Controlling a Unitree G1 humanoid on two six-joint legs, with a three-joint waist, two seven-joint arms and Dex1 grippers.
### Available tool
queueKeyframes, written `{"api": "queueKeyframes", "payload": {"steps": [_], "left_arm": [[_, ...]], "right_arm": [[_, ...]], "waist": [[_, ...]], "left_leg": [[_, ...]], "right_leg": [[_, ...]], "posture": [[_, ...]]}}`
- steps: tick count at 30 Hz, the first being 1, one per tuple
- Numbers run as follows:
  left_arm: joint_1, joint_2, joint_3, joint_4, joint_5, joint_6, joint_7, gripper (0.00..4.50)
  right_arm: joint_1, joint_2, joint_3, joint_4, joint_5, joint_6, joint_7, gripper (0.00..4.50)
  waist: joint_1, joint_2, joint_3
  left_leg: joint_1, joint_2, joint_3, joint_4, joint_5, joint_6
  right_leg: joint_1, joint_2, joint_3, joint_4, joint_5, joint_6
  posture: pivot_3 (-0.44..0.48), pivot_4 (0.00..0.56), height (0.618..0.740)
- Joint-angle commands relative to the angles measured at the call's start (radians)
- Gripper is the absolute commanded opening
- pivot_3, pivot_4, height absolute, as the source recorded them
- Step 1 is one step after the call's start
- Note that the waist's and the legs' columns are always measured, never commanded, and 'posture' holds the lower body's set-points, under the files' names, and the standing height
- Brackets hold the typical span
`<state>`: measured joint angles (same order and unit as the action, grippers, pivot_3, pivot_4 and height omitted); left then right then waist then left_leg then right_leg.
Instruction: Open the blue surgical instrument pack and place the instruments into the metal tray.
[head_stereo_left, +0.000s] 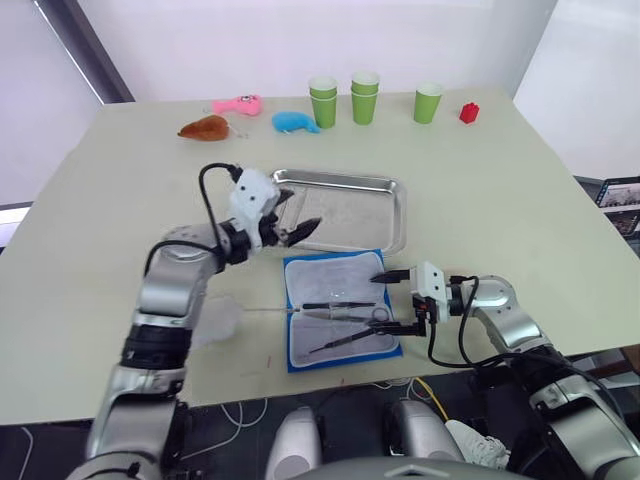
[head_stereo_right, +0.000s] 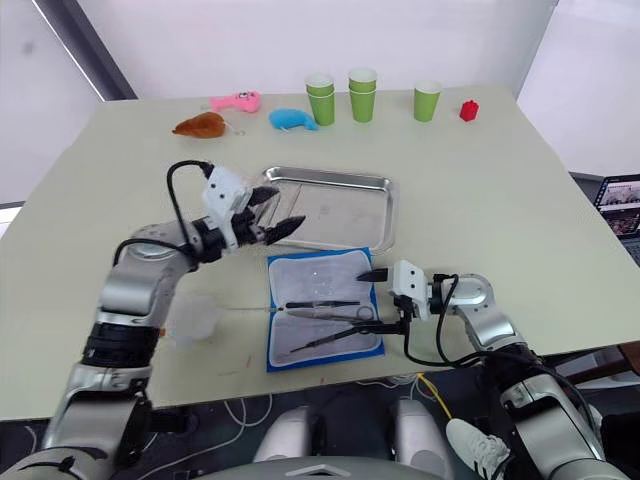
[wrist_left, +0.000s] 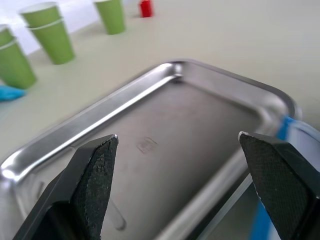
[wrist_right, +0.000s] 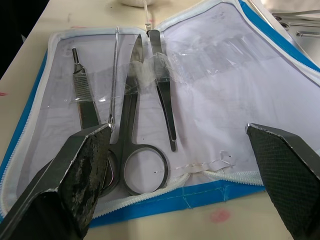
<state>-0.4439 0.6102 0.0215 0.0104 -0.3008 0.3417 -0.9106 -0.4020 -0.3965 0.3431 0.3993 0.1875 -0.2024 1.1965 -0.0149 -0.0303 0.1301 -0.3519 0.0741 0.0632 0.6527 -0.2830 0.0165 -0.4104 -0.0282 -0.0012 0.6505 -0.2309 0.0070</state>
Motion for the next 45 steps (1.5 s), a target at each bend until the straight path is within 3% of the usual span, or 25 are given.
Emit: {"api": "queueKeyframes", "payload": {"steps": [1,11,19,21,22,27,38,45], "left_arm": [[0.012,0.030,0.030,-0.033,-0.067,-0.073,-0.119,4.10],[0.167,0.221,0.047,-0.049,-0.138,-0.254,-0.493,4.10],[0.260,0.369,0.118,-0.103,-0.282,-0.206,-0.692,4.10],[0.281,0.413,0.121,-0.101,-0.317,-0.205,-0.704,4.10],[0.284,0.425,0.124,-0.095,-0.325,-0.213,-0.704,4.32],[0.306,0.483,0.149,-0.053,-0.370,-0.257,-0.704,4.32],[0.354,0.495,0.120,-0.060,-0.381,-0.285,-0.704,4.32],[0.366,0.452,0.075,-0.061,-0.288,-0.330,-0.678,4.32]], "right_arm": [[0.044,-0.004,0.069,0.081,-0.101,0.026,0.003,4.50],[0.046,-0.005,0.069,0.084,-0.103,0.022,0.012,4.50],[0.046,-0.003,0.067,0.084,-0.103,0.021,0.011,4.50],[0.049,-0.003,0.068,0.081,-0.103,0.021,0.011,4.50],[0.050,-0.004,0.068,0.079,-0.103,0.021,0.011,4.50],[0.058,-0.010,0.067,0.075,-0.101,0.023,0.013,4.50],[0.043,-0.010,0.066,0.087,-0.102,0.023,0.022,4.50],[0.040,-0.011,0.062,0.089,-0.102,0.026,0.019,4.50]], "waist": [[0.000,-0.001,0.000],[-0.001,0.000,0.000],[-0.003,-0.001,0.000],[-0.002,-0.001,0.001],[0.000,0.000,0.001],[0.000,0.001,0.003],[0.000,0.002,0.004],[0.001,0.002,0.005]], "left_leg": [[0.000,0.000,0.000,0.000,0.000,0.000],[0.003,0.001,0.006,-0.002,0.000,0.000],[0.004,0.002,0.010,-0.003,0.000,0.000],[0.004,0.002,0.010,-0.004,0.000,0.000],[0.005,0.002,0.011,-0.004,0.000,0.000],[0.005,0.003,0.011,-0.004,0.000,0.000],[0.005,0.003,0.013,-0.005,0.000,0.000],[0.005,0.003,0.015,-0.005,0.000,0.000]], "right_leg": [[0.000,0.000,0.000,0.000,0.000,0.000],[-0.001,0.001,0.005,0.001,-0.001,-0.001],[-0.002,0.001,0.008,0.001,-0.002,0.001],[-0.003,0.001,0.009,0.000,-0.002,0.002],[-0.003,0.001,0.009,0.000,-0.003,0.002],[-0.003,0.001,0.009,0.000,-0.003,0.003],[-0.004,0.001,0.010,0.000,-0.003,0.003],[-0.005,0.001,0.011,0.000,-0.003,0.003]], "posture": [[0.000,0.150,0.739],[0.000,0.150,0.739],[0.000,0.150,0.739],[0.000,0.150,0.739],[0.000,0.150,0.739],[0.000,0.150,0.739],[0.000,0.150,0.739],[0.000,0.150,0.739]]}}
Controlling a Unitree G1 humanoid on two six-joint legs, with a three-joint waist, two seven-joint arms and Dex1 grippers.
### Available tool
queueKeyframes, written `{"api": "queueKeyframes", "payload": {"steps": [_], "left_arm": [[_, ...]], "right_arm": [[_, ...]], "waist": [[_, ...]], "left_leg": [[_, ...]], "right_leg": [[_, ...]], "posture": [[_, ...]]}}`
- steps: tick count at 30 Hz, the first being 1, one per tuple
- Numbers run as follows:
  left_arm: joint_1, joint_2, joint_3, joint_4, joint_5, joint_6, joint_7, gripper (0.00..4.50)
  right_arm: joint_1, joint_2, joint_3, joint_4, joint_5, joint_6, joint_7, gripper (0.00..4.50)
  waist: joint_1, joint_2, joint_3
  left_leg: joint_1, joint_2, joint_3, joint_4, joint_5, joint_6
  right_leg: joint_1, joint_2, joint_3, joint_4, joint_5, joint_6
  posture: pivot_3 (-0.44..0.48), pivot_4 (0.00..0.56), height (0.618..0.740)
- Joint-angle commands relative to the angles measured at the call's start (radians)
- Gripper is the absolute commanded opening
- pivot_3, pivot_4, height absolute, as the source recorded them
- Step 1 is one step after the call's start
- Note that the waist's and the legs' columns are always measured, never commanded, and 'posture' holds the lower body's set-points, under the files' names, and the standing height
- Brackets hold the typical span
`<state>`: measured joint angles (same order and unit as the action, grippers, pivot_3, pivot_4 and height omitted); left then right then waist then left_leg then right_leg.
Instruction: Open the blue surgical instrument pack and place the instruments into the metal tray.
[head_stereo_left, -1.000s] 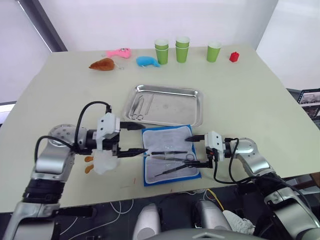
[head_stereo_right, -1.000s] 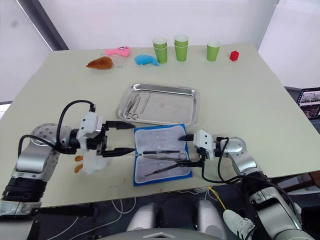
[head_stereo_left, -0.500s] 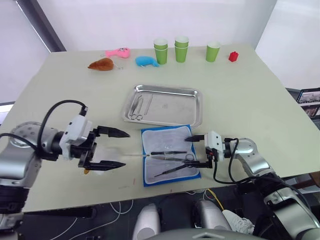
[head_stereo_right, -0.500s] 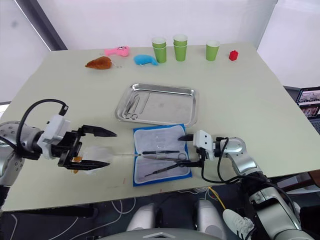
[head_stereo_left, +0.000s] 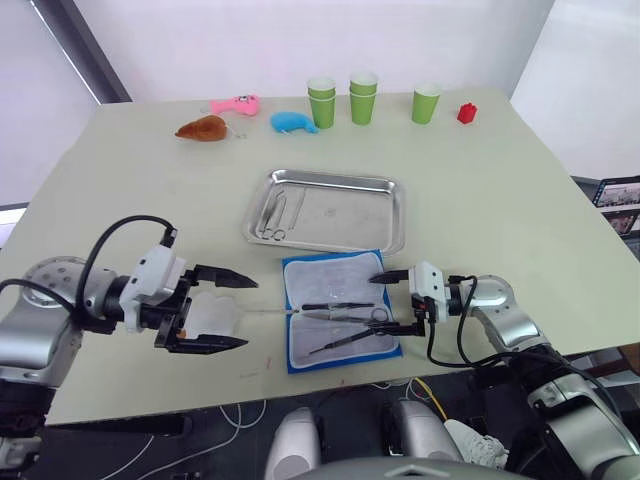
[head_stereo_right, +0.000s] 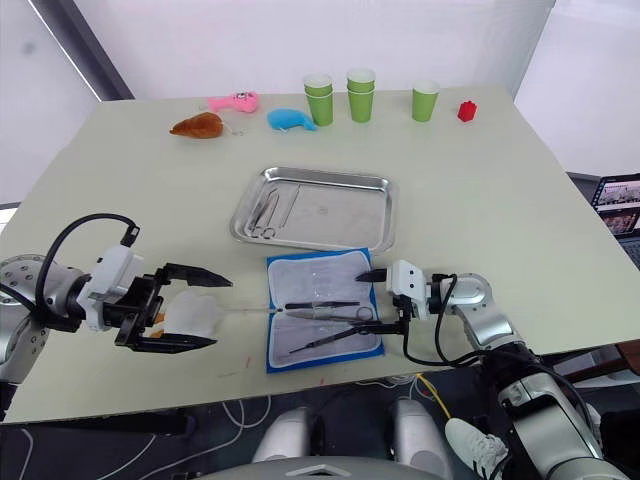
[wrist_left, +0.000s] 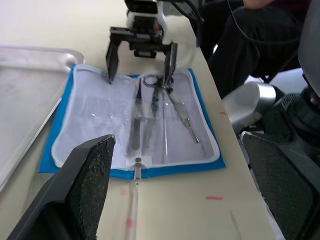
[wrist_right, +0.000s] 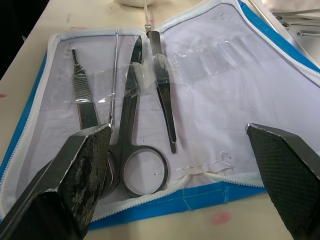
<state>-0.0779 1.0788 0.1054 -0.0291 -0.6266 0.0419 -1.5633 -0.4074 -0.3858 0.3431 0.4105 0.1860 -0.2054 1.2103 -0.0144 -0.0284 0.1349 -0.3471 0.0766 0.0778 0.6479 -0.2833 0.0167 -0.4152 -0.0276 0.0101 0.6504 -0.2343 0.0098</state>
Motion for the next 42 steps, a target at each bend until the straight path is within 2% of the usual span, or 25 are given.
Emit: {"api": "queueKeyframes", "payload": {"steps": [1,4,7,12,20,33,42], "left_arm": [[-0.002,-0.029,-0.017,-0.025,0.059,-0.048,-0.016,4.32],[-0.028,-0.082,-0.049,-0.034,0.110,-0.063,0.032,4.32],[-0.058,-0.136,-0.078,-0.030,0.144,-0.052,0.073,3.56],[-0.102,-0.207,-0.129,-0.014,0.214,-0.049,0.135,1.27],[-0.193,-0.280,-0.199,0.129,0.322,-0.129,0.135,1.27],[-0.311,-0.377,-0.281,0.327,0.424,-0.238,0.131,1.27],[-0.316,-0.395,-0.311,0.370,0.448,-0.241,0.102,1.27]], "right_arm": [[0.046,-0.022,0.062,0.077,-0.100,0.029,0.005,4.50],[0.047,-0.022,0.061,0.079,-0.101,0.028,0.003,4.50],[0.046,-0.017,0.062,0.081,-0.101,0.028,-0.001,4.50],[0.044,-0.013,0.060,0.078,-0.100,0.031,-0.007,4.50],[0.045,-0.013,0.061,0.078,-0.101,0.032,-0.010,4.50],[0.054,-0.013,0.060,0.075,-0.100,0.033,-0.019,4.50],[0.048,-0.015,0.057,0.083,-0.103,0.025,-0.021,4.50]], "waist": [[0.000,0.000,0.000],[0.001,0.000,0.000],[0.001,-0.002,0.000],[-0.002,-0.005,-0.002],[-0.001,-0.005,-0.003],[0.000,-0.007,-0.004],[-0.001,-0.007,-0.004]], "left_leg": [[0.000,0.000,0.000,0.000,0.000,0.000],[0.000,0.000,0.001,0.000,0.000,0.000],[0.000,0.000,0.001,0.000,0.000,0.000],[0.000,0.000,0.001,0.000,0.000,0.000],[0.000,0.000,0.001,0.000,0.000,0.000],[0.000,0.000,0.001,0.000,0.000,0.000],[0.000,0.000,0.001,0.000,0.000,0.000]], "right_leg": [[0.000,0.000,0.000,0.000,0.000,0.000],[0.000,0.000,0.001,0.000,0.000,0.000],[0.000,0.000,0.001,0.000,0.000,0.000],[0.000,0.000,0.002,0.000,0.000,0.000],[0.000,0.001,0.002,0.000,0.002,-0.003],[0.000,0.001,0.002,0.001,0.002,-0.004],[0.000,0.001,0.002,0.000,0.002,-0.003]], "posture": [[0.000,0.150,0.739],[0.000,0.150,0.739],[0.000,0.150,0.739],[0.000,0.150,0.739],[0.000,0.150,0.739],[0.000,0.150,0.739],[0.000,0.150,0.739]]}}
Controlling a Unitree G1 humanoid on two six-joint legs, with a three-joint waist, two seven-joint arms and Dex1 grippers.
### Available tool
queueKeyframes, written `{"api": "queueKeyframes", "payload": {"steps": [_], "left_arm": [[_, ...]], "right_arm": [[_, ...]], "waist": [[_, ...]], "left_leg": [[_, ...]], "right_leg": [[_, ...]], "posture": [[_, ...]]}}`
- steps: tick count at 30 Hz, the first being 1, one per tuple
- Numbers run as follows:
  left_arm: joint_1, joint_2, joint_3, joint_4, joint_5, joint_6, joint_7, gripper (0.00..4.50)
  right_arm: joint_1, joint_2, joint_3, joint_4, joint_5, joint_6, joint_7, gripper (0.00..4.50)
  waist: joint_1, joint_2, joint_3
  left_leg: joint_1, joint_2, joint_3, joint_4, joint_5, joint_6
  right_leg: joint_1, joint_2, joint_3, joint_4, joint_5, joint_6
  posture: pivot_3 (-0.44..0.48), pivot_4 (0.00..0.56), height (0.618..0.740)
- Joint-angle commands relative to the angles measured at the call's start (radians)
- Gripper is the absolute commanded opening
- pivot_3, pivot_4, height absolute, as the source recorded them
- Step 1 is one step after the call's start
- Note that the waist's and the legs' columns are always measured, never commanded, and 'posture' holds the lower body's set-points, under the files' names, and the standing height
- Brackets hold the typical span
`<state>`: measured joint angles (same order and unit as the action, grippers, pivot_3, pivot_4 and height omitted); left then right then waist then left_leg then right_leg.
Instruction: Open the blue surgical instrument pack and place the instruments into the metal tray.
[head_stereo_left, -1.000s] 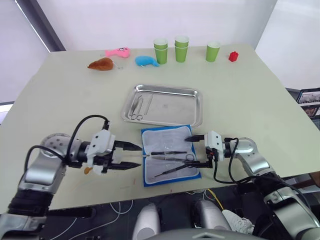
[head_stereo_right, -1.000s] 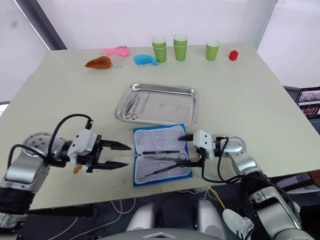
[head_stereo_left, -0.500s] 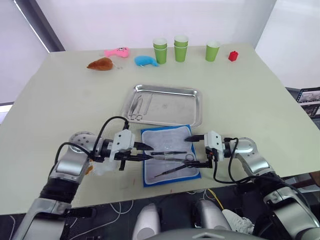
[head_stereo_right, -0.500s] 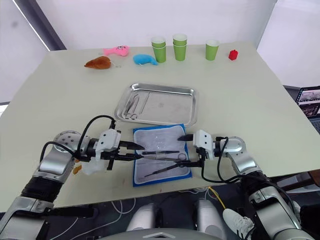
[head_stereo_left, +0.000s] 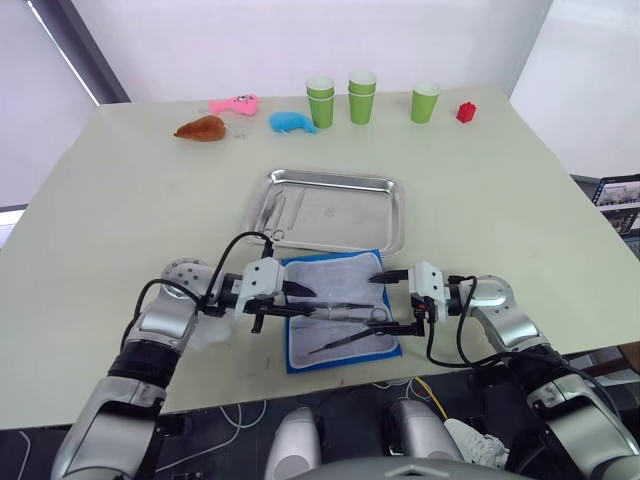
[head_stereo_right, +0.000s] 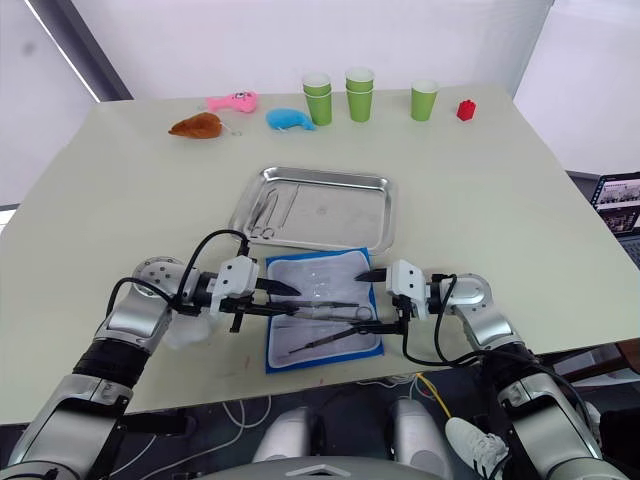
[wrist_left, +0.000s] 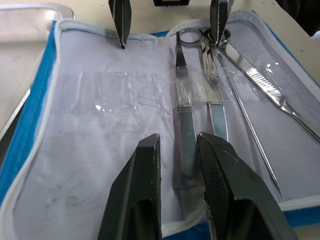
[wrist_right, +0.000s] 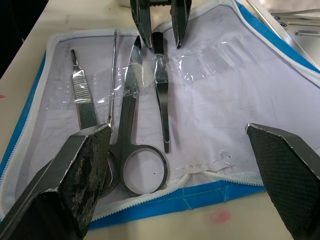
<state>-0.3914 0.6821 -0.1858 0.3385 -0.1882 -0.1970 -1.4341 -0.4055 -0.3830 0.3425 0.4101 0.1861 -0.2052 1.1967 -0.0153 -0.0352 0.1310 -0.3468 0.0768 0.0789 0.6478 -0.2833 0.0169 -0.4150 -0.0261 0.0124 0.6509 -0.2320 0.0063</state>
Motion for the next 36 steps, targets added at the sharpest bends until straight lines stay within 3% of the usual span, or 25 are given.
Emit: {"api": "queueKeyframes", "payload": {"steps": [1,5,9,20,36], "left_arm": [[0.000,0.003,-0.024,0.002,0.010,0.000,-0.031,1.27],[0.007,0.002,-0.025,0.002,0.010,0.012,-0.027,1.27],[0.011,-0.002,-0.026,0.000,0.018,0.030,-0.013,0.08],[0.014,-0.005,-0.013,-0.060,0.012,0.083,0.019,0.08],[0.011,0.093,0.040,-0.147,-0.004,0.123,0.038,0.08]], "right_arm": [[0.046,-0.018,0.058,0.083,-0.103,0.024,-0.008,4.50],[0.048,-0.017,0.060,0.080,-0.103,0.025,-0.008,4.50],[0.049,-0.017,0.060,0.079,-0.104,0.025,-0.007,4.50],[0.051,-0.027,0.067,0.077,-0.104,0.023,0.011,4.50],[0.056,-0.027,0.067,0.065,-0.105,0.030,0.010,4.50]], "waist": [[0.000,0.000,0.000],[0.000,0.000,0.000],[0.001,0.000,0.000],[0.002,0.000,0.000],[0.001,0.001,0.000]], "left_leg": [[0.000,0.000,0.000,0.000,0.000,0.000],[0.000,0.000,0.000,0.000,0.000,0.000],[0.000,0.000,0.000,0.000,0.000,0.000],[0.000,0.000,-0.001,0.000,0.000,0.000],[0.000,0.000,-0.001,-0.001,0.000,0.000]], "right_leg": [[0.000,0.000,0.000,0.000,0.000,0.000],[0.000,0.000,0.000,0.000,0.000,0.000],[0.000,0.000,0.000,0.000,0.000,0.000],[0.000,0.000,0.000,0.000,0.000,0.000],[0.000,0.000,-0.001,0.000,0.000,0.000]], "posture": [[0.000,0.150,0.739],[0.000,0.150,0.739],[0.000,0.150,0.739],[0.000,0.150,0.739],[0.000,0.150,0.739]]}}
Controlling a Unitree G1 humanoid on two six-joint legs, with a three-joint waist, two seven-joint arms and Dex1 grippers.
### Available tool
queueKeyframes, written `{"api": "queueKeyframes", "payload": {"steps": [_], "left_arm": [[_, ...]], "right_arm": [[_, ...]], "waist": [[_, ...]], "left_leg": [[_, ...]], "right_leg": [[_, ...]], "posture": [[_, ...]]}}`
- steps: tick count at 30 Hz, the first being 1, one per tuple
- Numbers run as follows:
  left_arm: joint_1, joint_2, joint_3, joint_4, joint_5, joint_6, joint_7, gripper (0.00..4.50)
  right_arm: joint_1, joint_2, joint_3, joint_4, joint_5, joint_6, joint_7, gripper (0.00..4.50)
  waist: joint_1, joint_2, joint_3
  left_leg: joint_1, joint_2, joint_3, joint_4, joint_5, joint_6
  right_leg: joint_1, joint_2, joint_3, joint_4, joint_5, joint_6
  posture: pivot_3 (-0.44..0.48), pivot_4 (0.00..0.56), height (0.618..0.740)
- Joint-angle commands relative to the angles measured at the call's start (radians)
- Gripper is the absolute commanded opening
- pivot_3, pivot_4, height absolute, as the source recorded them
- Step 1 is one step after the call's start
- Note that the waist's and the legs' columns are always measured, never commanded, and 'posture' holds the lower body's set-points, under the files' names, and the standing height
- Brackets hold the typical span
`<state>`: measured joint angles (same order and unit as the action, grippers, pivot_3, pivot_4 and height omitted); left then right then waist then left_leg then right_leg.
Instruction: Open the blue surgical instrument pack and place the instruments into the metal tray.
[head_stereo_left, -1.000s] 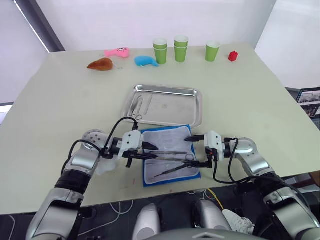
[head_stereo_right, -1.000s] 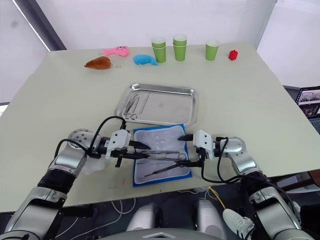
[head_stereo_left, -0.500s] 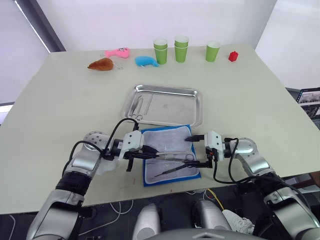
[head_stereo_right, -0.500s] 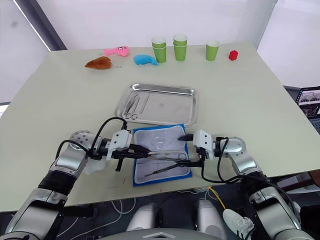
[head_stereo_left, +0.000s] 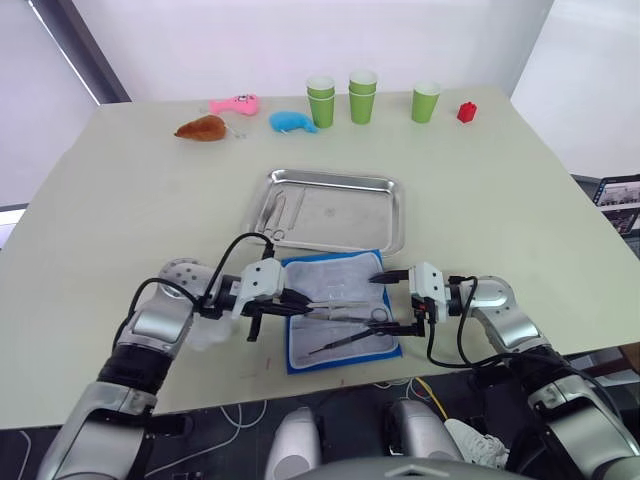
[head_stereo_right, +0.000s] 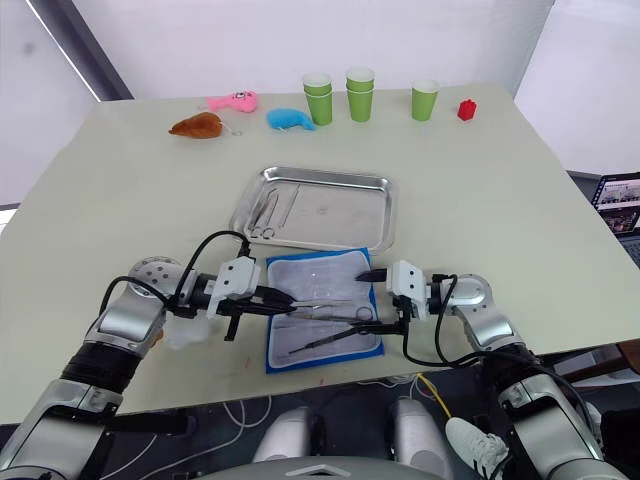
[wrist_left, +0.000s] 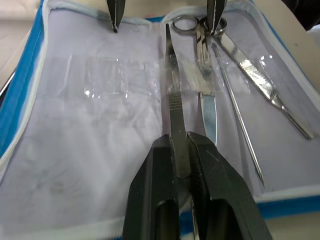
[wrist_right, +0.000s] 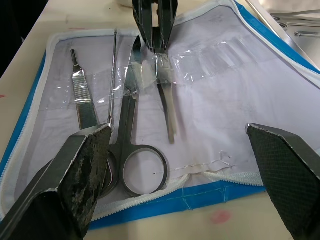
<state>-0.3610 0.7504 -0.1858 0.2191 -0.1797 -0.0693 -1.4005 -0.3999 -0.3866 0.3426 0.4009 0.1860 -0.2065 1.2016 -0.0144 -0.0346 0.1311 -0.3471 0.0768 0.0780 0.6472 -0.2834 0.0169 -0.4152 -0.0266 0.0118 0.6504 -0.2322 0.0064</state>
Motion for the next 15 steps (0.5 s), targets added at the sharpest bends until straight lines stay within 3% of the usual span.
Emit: {"api": "queueKeyframes", "payload": {"steps": [1,15], "left_arm": [[-0.022,0.028,0.041,-0.032,-0.017,0.000,0.003,0.08],[-0.020,0.099,0.072,-0.129,-0.048,0.063,-0.017,0.08]], "right_arm": [[0.049,-0.024,0.067,0.075,-0.105,0.032,0.006,4.50],[0.048,-0.021,0.068,0.078,-0.107,0.031,0.004,4.50]], "waist": [[0.000,0.000,0.000],[0.000,0.001,0.002]], "left_leg": [[0.000,0.000,0.000,0.000,0.000,0.000],[0.000,0.000,0.000,0.000,0.000,0.000]], "right_leg": [[0.000,0.000,0.000,0.000,0.000,0.000],[0.000,0.000,0.000,0.000,-0.001,0.002]], "posture": [[0.000,0.150,0.739],[0.000,0.150,0.739]]}}
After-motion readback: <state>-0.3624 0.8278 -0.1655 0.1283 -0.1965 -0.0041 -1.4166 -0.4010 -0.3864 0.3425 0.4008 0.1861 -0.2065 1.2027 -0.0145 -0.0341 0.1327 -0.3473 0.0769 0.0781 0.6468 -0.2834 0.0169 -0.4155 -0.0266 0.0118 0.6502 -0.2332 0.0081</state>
